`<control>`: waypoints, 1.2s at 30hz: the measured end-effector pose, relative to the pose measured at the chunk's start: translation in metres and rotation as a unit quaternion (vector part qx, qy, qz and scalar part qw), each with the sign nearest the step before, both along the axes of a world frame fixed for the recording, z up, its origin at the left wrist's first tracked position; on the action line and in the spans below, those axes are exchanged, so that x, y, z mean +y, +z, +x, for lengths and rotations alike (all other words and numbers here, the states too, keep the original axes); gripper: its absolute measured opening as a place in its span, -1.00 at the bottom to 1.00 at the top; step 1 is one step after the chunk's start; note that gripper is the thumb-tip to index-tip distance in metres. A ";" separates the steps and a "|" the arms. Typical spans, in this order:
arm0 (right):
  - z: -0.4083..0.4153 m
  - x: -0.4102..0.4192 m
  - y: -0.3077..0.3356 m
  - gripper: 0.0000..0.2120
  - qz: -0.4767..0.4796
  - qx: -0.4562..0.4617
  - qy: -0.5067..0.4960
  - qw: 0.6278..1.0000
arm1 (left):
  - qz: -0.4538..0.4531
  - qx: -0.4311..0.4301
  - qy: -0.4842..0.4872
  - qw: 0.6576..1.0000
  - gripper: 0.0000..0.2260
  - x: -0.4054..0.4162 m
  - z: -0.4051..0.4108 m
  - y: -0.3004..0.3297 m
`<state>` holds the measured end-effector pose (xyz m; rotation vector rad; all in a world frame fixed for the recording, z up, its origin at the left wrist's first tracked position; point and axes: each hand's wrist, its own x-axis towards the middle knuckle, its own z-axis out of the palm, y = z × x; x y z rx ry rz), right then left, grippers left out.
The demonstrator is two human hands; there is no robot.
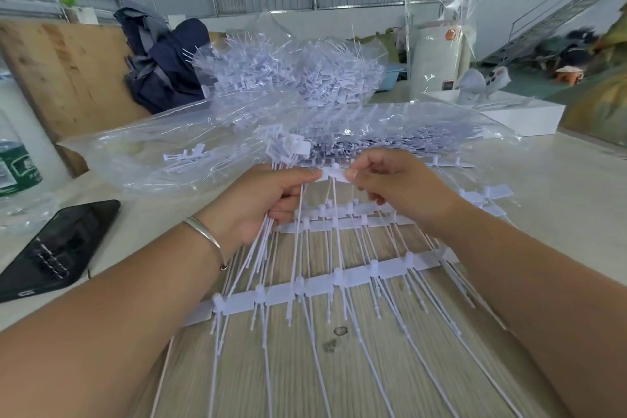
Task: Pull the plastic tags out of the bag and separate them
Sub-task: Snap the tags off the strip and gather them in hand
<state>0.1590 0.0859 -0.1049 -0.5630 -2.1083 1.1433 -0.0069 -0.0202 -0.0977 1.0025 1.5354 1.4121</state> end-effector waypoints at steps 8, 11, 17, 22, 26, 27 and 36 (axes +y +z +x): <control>0.004 -0.002 0.007 -0.57 -0.117 -0.002 0.081 0.990 | 0.033 -0.146 -0.176 0.973 -0.64 -0.006 -0.001 0.005; 0.003 -0.007 0.007 -0.59 -0.119 -0.014 0.116 0.986 | 0.030 -0.154 -0.239 0.958 -0.64 -0.010 0.001 0.005; -0.002 -0.015 0.005 -0.57 -0.133 0.025 0.161 0.978 | 0.035 -0.123 -0.290 0.948 -0.61 -0.013 0.011 0.010; -0.005 -0.014 0.005 -0.63 -0.183 0.033 0.125 0.975 | 0.049 -0.178 -0.176 0.967 -0.82 -0.006 0.009 0.007; -0.002 -0.012 0.007 -0.65 -0.238 0.060 0.124 0.962 | 0.056 -0.190 -0.119 0.973 -0.88 -0.004 0.009 0.005; -0.002 -0.010 0.008 -0.65 -0.259 0.070 0.126 0.955 | 0.057 -0.179 -0.106 0.976 -0.89 -0.004 0.010 0.005; 0.003 0.000 0.011 -0.83 -0.384 0.131 0.160 0.900 | 0.042 -0.023 -0.040 0.998 -0.80 -0.008 0.014 0.006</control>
